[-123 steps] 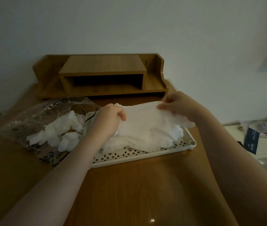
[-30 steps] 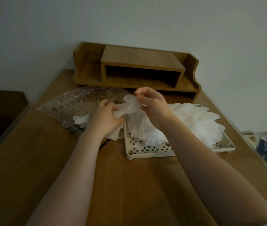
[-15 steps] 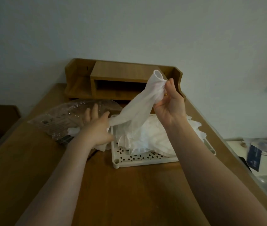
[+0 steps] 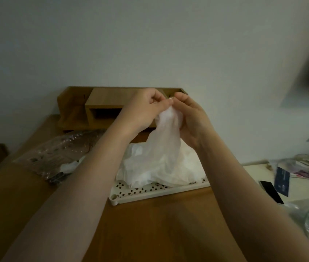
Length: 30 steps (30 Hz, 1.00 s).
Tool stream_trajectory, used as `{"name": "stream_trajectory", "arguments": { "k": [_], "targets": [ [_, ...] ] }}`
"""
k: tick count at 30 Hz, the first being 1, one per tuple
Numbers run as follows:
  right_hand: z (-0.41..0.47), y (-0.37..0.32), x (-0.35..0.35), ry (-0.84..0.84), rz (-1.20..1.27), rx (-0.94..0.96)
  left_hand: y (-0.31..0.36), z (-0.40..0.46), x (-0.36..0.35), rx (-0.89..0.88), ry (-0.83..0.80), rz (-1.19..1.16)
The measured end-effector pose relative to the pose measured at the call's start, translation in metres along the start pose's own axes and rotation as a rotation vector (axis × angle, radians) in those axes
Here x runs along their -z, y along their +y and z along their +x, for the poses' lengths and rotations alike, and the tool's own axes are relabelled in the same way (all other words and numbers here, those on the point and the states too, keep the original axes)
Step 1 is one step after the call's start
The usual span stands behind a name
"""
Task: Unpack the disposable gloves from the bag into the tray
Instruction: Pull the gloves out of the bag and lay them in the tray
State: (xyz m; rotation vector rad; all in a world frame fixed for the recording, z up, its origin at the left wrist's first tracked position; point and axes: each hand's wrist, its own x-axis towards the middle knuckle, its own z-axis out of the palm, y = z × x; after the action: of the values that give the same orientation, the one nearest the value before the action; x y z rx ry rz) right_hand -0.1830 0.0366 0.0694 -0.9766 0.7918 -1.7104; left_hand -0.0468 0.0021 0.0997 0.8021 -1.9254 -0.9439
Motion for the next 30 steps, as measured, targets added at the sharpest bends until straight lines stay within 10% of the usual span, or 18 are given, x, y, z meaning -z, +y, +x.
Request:
{"name": "stream_trajectory", "arguments": {
  "k": [9, 25, 30],
  "targets": [
    [-0.022, 0.003, 0.034, -0.011, -0.864, 0.091, 0.005, 0.009, -0.015, 0.121, 0.149, -0.135],
    [-0.005, -0.009, 0.062, 0.102, -0.92, 0.009, -0.047, 0.023, -0.019, 0.374, -0.104, -0.694],
    [0.006, -0.005, 0.067, 0.09, -0.999, -0.066, -0.057, 0.029, -0.031, 0.448, -0.112, -0.418]
  ]
}}
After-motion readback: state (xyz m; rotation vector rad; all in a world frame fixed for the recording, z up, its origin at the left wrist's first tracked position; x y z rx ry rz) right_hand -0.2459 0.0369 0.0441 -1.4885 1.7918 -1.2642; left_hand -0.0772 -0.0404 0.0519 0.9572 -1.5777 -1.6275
